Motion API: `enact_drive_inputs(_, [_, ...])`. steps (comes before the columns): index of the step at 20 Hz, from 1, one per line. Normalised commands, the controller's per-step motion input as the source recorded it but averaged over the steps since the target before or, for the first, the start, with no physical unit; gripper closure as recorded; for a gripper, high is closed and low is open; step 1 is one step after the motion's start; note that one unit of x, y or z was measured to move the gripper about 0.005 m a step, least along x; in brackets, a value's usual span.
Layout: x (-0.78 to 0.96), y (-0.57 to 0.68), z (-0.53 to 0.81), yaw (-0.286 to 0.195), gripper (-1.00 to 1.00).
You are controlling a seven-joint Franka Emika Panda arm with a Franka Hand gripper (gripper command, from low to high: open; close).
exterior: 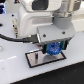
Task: Insert the blue gear onto the right peg, followed by the red gear
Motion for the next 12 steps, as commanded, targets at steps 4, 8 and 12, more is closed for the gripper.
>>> enact_drive_inputs(4, [0.17, -0.04, 0.12, 0.000, 1.00])
enact_drive_inputs(8, [0.16, -0.02, -0.17, 0.000, 1.00])
enact_drive_inputs(12, [0.15, 0.00, -0.22, 0.000, 1.00])
